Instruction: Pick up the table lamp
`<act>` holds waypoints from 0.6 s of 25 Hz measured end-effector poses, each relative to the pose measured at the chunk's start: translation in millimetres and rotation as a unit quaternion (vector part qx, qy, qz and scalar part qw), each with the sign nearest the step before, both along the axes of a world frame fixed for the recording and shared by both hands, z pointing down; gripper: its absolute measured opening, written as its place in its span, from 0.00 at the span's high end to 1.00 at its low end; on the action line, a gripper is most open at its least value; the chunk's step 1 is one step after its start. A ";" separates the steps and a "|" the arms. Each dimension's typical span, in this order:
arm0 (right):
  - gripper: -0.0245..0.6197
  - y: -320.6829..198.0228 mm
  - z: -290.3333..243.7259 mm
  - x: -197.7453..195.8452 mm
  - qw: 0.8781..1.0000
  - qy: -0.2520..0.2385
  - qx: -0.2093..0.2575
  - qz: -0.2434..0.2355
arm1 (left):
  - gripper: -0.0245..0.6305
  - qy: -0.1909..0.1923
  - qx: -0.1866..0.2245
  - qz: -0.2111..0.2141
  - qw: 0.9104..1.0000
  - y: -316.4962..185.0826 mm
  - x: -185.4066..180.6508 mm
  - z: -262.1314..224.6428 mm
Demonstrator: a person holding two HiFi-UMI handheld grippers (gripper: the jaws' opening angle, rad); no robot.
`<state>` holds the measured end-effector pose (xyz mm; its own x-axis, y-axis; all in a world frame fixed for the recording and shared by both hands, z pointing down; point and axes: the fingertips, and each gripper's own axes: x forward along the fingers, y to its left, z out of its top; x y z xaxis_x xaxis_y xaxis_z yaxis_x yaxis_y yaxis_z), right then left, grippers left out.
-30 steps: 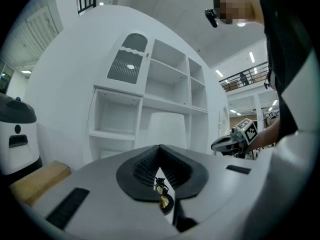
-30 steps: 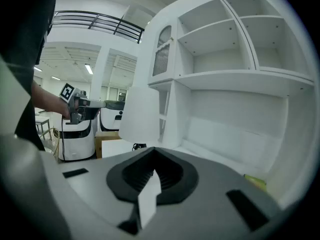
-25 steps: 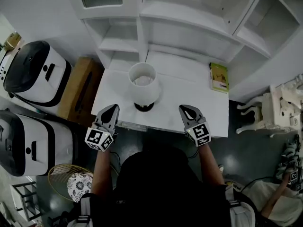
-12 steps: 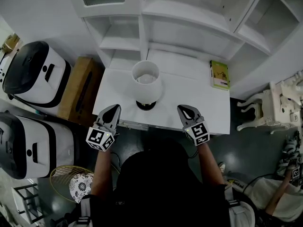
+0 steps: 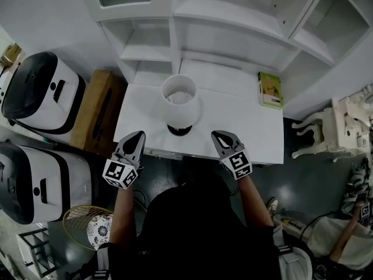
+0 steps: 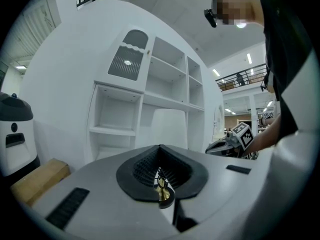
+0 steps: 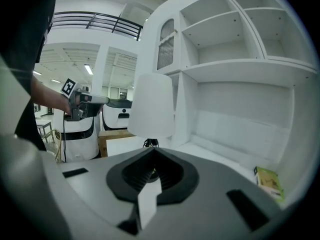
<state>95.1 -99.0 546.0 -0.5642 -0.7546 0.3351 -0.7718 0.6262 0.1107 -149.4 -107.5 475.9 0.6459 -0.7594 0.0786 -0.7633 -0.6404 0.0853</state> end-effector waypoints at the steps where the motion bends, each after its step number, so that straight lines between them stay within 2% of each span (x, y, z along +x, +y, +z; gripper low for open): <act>1: 0.95 -0.7 2.2 -2.9 1.000 0.000 -0.001 -0.005 | 0.95 -0.001 0.000 -0.002 1.000 -0.2 -1.4 0.5; 4: 0.92 -4.4 9.2 -11.0 1.000 -0.005 -0.005 -0.019 | 0.95 -0.002 0.000 -0.008 1.000 -2.2 -5.1 1.2; 15: 0.68 -28.5 43.8 -60.0 0.997 -0.018 -0.017 -0.077 | 0.95 -0.011 -0.004 -0.034 0.999 0.7 -26.5 2.3</act>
